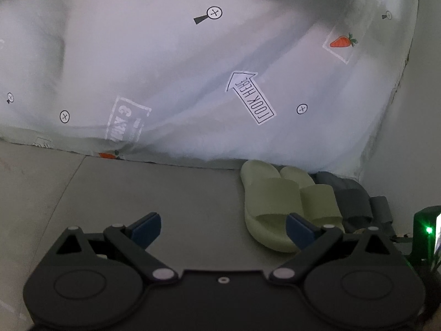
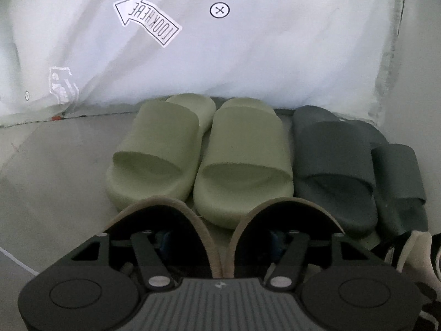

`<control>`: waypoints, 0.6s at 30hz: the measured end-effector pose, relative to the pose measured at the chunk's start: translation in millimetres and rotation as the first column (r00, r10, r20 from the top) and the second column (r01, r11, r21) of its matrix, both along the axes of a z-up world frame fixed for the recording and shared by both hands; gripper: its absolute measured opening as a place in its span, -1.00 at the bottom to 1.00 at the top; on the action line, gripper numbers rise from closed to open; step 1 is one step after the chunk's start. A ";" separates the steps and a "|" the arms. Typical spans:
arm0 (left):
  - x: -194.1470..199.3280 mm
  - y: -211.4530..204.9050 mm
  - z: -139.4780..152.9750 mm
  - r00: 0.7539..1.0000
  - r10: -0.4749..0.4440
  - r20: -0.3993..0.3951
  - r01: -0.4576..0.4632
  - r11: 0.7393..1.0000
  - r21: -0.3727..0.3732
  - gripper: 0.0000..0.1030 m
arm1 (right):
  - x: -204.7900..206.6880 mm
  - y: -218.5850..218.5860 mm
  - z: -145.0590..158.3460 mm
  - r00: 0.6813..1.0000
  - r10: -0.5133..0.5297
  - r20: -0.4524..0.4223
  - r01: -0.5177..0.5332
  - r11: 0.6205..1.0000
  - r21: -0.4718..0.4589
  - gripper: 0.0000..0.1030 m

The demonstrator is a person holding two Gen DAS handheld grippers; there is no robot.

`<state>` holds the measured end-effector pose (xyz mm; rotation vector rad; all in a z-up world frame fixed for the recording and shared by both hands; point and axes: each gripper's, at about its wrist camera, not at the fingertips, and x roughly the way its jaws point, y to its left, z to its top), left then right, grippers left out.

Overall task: Organize scattered shoes
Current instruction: 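Lower the sneakers in front of the green slides and open the right tool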

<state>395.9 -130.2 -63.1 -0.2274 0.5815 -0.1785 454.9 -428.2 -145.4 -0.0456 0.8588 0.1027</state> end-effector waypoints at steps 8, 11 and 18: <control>-9.5 6.3 10.2 1.000 0.012 0.026 -0.012 1.000 0.001 0.91 | 13.2 -5.4 22.5 0.987 -0.007 -0.162 0.012 0.999 0.032 0.27; -13.0 10.2 12.4 0.999 0.026 0.030 -0.026 1.000 -0.006 0.91 | 9.3 -8.6 32.2 0.987 -0.008 -0.161 0.014 0.999 0.038 0.51; -20.0 14.7 17.6 0.998 0.039 0.046 -0.038 0.999 -0.034 0.91 | -14.5 -6.2 64.4 0.998 -0.016 -0.061 0.018 0.999 0.030 0.71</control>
